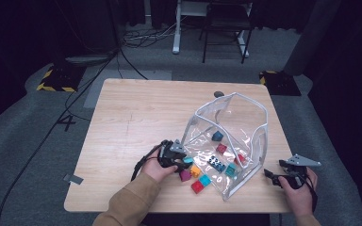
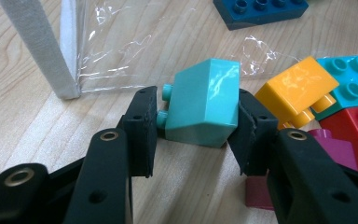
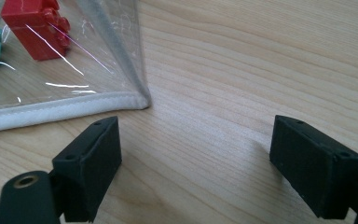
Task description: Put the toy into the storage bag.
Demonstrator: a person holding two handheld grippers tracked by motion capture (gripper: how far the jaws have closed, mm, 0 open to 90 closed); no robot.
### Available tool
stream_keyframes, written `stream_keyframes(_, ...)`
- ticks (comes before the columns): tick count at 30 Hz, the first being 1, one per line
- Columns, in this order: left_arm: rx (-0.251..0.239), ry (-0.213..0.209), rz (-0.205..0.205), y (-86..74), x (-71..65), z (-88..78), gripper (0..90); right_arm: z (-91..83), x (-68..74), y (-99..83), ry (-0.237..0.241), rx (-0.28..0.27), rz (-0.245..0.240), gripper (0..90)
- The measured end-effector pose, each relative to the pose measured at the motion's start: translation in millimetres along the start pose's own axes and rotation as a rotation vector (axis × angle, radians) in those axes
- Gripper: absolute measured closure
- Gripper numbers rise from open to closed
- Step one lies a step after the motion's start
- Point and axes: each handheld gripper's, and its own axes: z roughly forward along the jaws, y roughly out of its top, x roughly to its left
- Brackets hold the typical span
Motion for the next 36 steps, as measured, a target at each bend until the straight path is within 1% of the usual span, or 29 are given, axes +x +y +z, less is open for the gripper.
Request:
stream_keyframes(2,0.004,0.012,0.003,0.8,-0.8,-1.9,56.7,0.0,0.0,0.0,0.000,0.000,0.000,16.6)
stream_keyframes(4,0.002,0.008,0.001,1.1,-1.1,-3.5,56.7,0.0,0.0,0.0,0.000,0.000,0.000,16.6)
stream_keyframes(8,-0.042,0.006,0.001,4.4,-5.2,-13.4,56.8,0.0,0.0,0.0,0.000,0.000,0.001,16.6)
stream_keyframes(9,-0.042,0.006,0.001,4.4,-5.2,-13.4,56.8,0.0,0.0,0.0,0.000,0.000,0.001,16.6)
stream_keyframes(10,-0.059,-0.004,-0.001,5.7,-7.1,-18.2,56.8,0.0,0.0,0.0,0.000,0.000,0.000,16.6)
stream_keyframes(11,-0.065,-0.004,-0.003,6.4,-8.3,-20.5,56.8,0.0,0.0,0.1,0.000,0.000,0.001,16.6)
stream_keyframes(14,-0.067,-0.001,0.010,10.6,-11.6,-28.9,56.8,0.0,0.0,0.1,0.000,0.000,0.001,16.6)
stream_keyframes(18,-0.090,-0.008,0.016,18.0,-15.0,-41.1,56.8,0.0,0.0,0.0,0.000,0.000,0.001,16.6)
stream_keyframes(19,-0.085,-0.009,0.019,20.2,-15.8,-44.6,56.8,0.0,0.0,0.1,0.000,0.000,0.001,16.6)
stream_keyframes(20,-0.085,-0.009,0.019,20.2,-15.8,-44.6,56.8,0.0,0.0,0.1,0.000,0.000,0.001,16.6)
stream_keyframes(22,-0.092,-0.006,0.026,24.9,-17.7,-52.0,56.8,0.0,0.0,0.0,0.000,0.000,0.001,16.6)
stream_keyframes(23,-0.106,-0.011,0.028,29.8,-19.4,-60.0,56.8,0.0,0.0,0.1,0.000,0.000,0.001,16.6)
stream_keyframes(24,-0.106,-0.011,0.028,29.8,-19.4,-60.0,56.9,0.0,0.0,0.0,0.000,0.000,0.001,16.6)
stream_keyframes(25,-0.117,-0.008,0.033,35.0,-21.2,-67.5,56.8,0.0,0.0,0.0,0.000,0.000,0.001,16.6)
stream_keyframes(26,-0.117,-0.008,0.033,35.0,-21.2,-67.5,56.8,0.0,0.0,0.0,0.000,0.000,0.001,16.6)
stream_keyframes(28,-0.122,-0.007,0.042,41.9,-23.4,-77.5,56.9,0.0,0.0,0.0,0.000,0.000,0.000,16.6)
stream_keyframes(29,-0.122,-0.007,0.042,41.9,-23.4,-77.5,56.9,0.0,0.0,0.0,0.000,0.000,0.000,16.6)
stream_keyframes(31,-0.130,-0.007,0.047,47.4,-25.1,-85.4,56.9,0.0,0.0,0.0,0.000,0.000,0.000,16.6)
stream_keyframes(33,-0.132,-0.004,0.050,49.3,-25.8,-87.8,56.9,0.0,0.0,0.0,0.000,0.000,0.000,16.6)
stream_keyframes(34,-0.136,0.000,0.056,53.6,-27.4,-92.8,56.9,0.0,0.1,0.0,0.000,0.000,0.000,16.6)
stream_keyframes(36,-0.142,-0.003,0.062,58.5,-29.1,-97.8,56.8,0.0,0.1,0.0,0.000,0.000,0.000,16.6)
